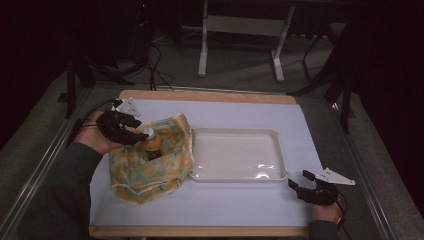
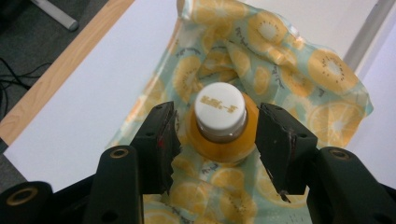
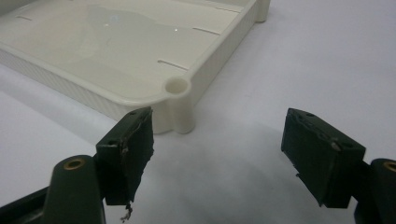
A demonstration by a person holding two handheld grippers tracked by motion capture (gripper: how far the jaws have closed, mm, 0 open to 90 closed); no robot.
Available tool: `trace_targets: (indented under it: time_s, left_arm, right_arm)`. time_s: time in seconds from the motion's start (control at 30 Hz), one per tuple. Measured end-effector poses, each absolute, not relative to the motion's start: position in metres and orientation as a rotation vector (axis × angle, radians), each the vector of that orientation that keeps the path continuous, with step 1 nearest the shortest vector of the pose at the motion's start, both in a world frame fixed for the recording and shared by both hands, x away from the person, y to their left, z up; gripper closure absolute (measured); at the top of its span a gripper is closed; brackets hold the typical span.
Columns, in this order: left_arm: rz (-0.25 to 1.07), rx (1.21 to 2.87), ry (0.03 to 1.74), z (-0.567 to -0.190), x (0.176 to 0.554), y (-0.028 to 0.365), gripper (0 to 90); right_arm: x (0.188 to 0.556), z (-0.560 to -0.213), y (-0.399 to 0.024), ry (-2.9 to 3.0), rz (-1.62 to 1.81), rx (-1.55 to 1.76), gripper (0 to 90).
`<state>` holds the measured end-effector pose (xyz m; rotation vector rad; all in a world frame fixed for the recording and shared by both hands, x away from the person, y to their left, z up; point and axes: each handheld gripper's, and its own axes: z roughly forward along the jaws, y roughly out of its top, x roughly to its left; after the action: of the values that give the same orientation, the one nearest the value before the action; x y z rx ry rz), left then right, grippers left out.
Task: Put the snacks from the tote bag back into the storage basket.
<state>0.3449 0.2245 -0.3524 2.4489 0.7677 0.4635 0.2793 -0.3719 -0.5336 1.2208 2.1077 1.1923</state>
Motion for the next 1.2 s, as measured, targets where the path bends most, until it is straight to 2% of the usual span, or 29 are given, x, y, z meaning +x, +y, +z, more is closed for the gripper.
trace_targets:
  time_s: [1.2]
  left_arm:
    - [0.401, 2.703, 0.661, -0.357, 0.372, 0.194, 47.6]
  right_arm:
    - [0.280, -0.534, -0.372, 2.111, 1.197, 1.222, 24.6]
